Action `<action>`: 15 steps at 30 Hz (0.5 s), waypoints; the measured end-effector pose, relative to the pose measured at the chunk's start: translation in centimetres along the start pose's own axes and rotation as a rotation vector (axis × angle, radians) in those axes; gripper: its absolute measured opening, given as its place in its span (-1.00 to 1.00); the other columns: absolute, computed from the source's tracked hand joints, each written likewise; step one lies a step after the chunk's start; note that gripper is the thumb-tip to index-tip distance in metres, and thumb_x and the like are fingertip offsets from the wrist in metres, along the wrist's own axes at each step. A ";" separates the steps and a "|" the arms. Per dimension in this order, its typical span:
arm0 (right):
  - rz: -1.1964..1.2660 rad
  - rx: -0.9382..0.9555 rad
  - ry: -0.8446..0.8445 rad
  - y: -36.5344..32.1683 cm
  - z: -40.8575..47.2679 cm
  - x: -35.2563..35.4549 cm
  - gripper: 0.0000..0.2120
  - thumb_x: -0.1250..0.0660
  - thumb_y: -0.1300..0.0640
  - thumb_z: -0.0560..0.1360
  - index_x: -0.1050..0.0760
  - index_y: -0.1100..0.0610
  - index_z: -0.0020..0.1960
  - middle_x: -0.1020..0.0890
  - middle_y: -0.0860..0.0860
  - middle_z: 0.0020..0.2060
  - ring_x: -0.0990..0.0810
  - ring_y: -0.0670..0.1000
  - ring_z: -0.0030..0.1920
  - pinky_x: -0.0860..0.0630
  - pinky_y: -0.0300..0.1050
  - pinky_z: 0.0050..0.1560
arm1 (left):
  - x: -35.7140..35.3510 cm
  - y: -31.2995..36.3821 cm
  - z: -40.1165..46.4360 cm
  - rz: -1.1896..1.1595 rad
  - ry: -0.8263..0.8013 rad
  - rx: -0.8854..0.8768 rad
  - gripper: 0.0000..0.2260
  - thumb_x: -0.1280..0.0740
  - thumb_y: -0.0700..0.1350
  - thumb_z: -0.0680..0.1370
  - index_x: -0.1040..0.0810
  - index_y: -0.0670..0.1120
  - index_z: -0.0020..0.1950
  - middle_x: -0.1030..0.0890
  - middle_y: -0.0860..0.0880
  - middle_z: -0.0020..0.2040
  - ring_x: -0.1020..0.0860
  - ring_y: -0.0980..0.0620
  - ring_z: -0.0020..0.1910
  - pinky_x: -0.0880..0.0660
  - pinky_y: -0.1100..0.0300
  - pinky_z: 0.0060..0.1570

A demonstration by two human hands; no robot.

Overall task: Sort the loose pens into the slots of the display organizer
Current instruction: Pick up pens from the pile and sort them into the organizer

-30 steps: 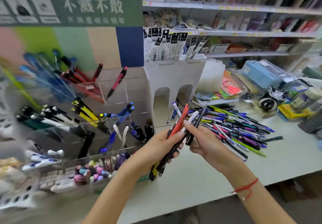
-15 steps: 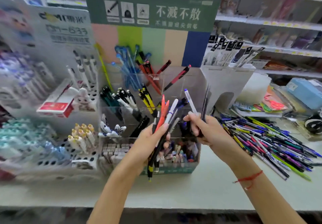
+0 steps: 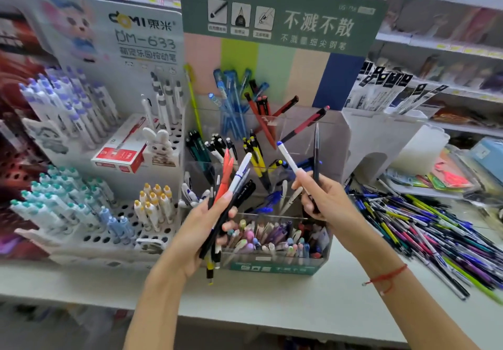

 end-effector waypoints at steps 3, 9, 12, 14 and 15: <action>0.015 0.011 -0.042 0.0 -0.2 0.2 -0.63 -0.22 -0.14 0.50 -0.57 0.16 -0.08 -0.33 -0.01 -0.52 -0.29 -0.06 -0.53 -0.25 -0.30 -0.49 | 1.5 0.4 0.1 0.051 0.018 0.009 -0.67 -0.28 0.03 0.52 -0.46 0.00 0.26 -0.44 0.06 -0.35 -0.31 0.18 -0.49 -0.22 0.39 -0.59; -0.078 -0.120 -0.320 0.5 -0.5 0.2 -0.77 -0.12 0.08 0.64 -0.54 0.06 0.13 -0.38 -0.04 -0.38 -0.14 -0.10 -0.50 -0.03 -0.21 -0.47 | 3.6 0.8 -0.3 0.282 -0.049 0.130 -0.69 -0.29 0.01 0.55 -0.44 -0.14 0.21 -0.47 0.04 -0.33 -0.33 0.17 -0.48 -0.22 0.38 -0.59; -0.157 -0.133 -0.417 0.4 -0.4 0.7 -0.82 -0.14 0.12 0.63 -0.45 0.20 0.07 -0.48 0.02 -0.33 -0.21 -0.10 -0.52 -0.08 -0.24 -0.48 | 3.9 0.7 -0.3 0.404 -0.083 0.178 -0.72 -0.32 0.04 0.54 -0.48 -0.12 0.12 -0.50 0.07 -0.33 -0.37 0.18 -0.47 -0.25 0.38 -0.56; -0.244 -0.114 -0.436 0.3 -0.5 0.8 -0.78 -0.20 0.06 0.60 -0.48 0.22 0.03 -0.55 0.03 -0.32 -0.25 -0.08 -0.50 -0.14 -0.29 -0.49 | 3.6 0.4 -0.2 0.463 -0.085 0.193 -0.70 -0.32 0.07 0.54 -0.49 -0.12 0.12 -0.50 0.06 -0.31 -0.39 0.18 -0.46 -0.27 0.36 -0.55; -0.270 -0.111 -0.437 0.2 -0.5 0.8 -0.80 -0.23 0.06 0.59 -0.51 0.19 -0.01 -0.58 0.05 -0.31 -0.27 -0.07 -0.49 -0.18 -0.31 -0.48 | 3.4 0.3 -0.1 0.477 -0.086 0.197 -0.68 -0.32 0.09 0.53 -0.49 -0.13 0.11 -0.49 0.05 -0.30 -0.39 0.17 -0.46 -0.27 0.35 -0.55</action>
Point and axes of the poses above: each hand's wrist, its own z-axis towards the middle knuckle, its own x-axis out of the back of the hand, y = z × x, the point moved 2 cm from there along z, towards the middle knuckle
